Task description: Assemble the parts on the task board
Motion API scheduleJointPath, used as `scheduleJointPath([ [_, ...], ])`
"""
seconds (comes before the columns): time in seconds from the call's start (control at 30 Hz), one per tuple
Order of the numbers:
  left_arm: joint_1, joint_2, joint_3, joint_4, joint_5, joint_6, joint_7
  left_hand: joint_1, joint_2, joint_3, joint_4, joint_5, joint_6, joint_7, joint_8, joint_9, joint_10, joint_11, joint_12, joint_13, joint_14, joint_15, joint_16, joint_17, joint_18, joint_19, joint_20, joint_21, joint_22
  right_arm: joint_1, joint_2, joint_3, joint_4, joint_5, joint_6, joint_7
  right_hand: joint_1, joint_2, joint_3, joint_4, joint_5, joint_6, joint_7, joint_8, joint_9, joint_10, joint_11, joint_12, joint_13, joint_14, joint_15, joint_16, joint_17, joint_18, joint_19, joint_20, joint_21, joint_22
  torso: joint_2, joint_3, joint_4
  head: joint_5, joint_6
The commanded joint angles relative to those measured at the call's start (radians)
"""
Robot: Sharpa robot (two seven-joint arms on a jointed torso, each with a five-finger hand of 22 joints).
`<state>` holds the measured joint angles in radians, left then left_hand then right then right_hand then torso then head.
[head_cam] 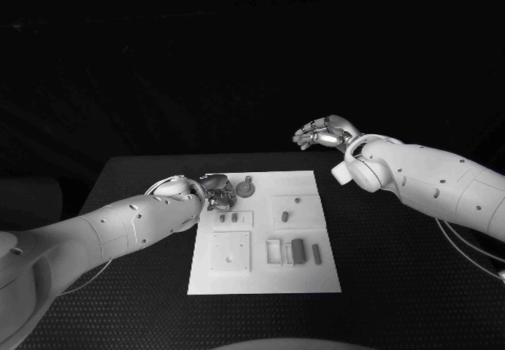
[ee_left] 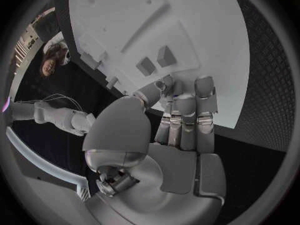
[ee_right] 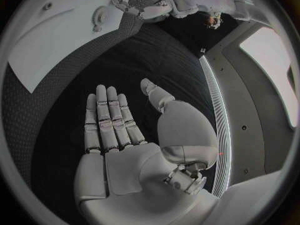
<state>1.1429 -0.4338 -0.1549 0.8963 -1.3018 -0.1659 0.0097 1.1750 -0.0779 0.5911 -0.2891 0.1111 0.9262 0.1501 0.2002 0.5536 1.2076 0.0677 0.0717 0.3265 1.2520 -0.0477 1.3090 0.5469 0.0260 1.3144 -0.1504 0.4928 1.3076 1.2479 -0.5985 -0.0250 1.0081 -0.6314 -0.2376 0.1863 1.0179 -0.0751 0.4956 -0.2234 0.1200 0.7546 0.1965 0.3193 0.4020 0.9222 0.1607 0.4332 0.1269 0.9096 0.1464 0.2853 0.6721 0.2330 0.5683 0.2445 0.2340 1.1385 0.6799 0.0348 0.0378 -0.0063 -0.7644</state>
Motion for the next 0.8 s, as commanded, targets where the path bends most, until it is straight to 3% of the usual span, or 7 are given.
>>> scheduleJointPath([
  [0.03,-0.004,0.004,-0.002,0.005,0.011,0.023,0.006,0.001,-0.009,-0.007,0.001,-0.003,-0.019,0.005,-0.009,-0.005,-0.022,0.009,-0.007,-0.007,0.000,0.009,0.008,0.002,0.109,0.000,0.009,0.005,0.022,0.000,0.001,0.000,0.000,-0.001,0.007,0.009,0.002,-0.004,0.000,0.004,0.002,-0.005,0.021,0.004,-0.002,0.001,0.002,-0.002,-0.001,-0.003,0.002,-0.003,0.002,-0.015,-0.003,0.000,-0.007,0.001,0.000,-0.0005,-0.0001,0.000,0.000],
  [0.23,-0.004,0.002,-0.002,0.004,0.015,0.012,0.007,0.002,-0.009,-0.008,0.001,-0.003,-0.026,0.006,-0.012,-0.007,-0.025,0.010,-0.006,-0.007,-0.001,0.011,0.009,0.002,0.111,0.000,0.011,0.005,0.022,0.000,0.001,0.000,0.000,-0.001,0.007,0.009,0.002,-0.004,0.000,0.004,0.002,-0.006,0.021,0.004,-0.002,0.001,0.002,-0.002,-0.001,-0.003,0.002,-0.003,0.002,-0.015,-0.003,0.000,-0.008,0.002,0.000,-0.0006,0.0002,-0.001,-0.001],
  [0.37,-0.004,0.001,-0.002,0.001,0.018,0.003,0.007,0.006,-0.013,-0.008,0.001,-0.004,-0.075,0.002,-0.035,-0.018,-0.034,0.013,-0.005,-0.006,-0.001,0.013,0.011,0.002,0.115,0.001,0.014,0.006,0.022,0.000,0.001,0.000,-0.001,-0.001,0.006,0.009,0.002,-0.004,0.001,0.004,0.002,-0.006,0.021,0.005,-0.002,0.001,0.002,-0.002,-0.001,-0.003,0.002,-0.003,0.002,-0.015,-0.003,0.000,-0.008,0.002,0.000,-0.0004,0.0002,0.000,0.000],
  [0.8,-0.004,-0.016,-0.001,-0.003,0.018,0.003,-0.003,0.011,-0.022,-0.012,0.001,-0.004,-0.102,-0.007,-0.039,-0.024,-0.061,0.021,-0.006,-0.007,-0.004,0.021,0.014,0.001,0.122,0.000,0.022,0.006,0.022,0.000,-0.003,0.000,-0.001,-0.003,0.009,0.006,0.003,-0.005,0.000,0.003,0.002,-0.006,0.021,0.005,-0.002,0.001,0.002,-0.002,-0.001,-0.004,0.002,-0.003,0.002,-0.015,-0.003,0.000,-0.009,0.003,0.000,-0.0001,0.0002,-0.001,0.002],
])
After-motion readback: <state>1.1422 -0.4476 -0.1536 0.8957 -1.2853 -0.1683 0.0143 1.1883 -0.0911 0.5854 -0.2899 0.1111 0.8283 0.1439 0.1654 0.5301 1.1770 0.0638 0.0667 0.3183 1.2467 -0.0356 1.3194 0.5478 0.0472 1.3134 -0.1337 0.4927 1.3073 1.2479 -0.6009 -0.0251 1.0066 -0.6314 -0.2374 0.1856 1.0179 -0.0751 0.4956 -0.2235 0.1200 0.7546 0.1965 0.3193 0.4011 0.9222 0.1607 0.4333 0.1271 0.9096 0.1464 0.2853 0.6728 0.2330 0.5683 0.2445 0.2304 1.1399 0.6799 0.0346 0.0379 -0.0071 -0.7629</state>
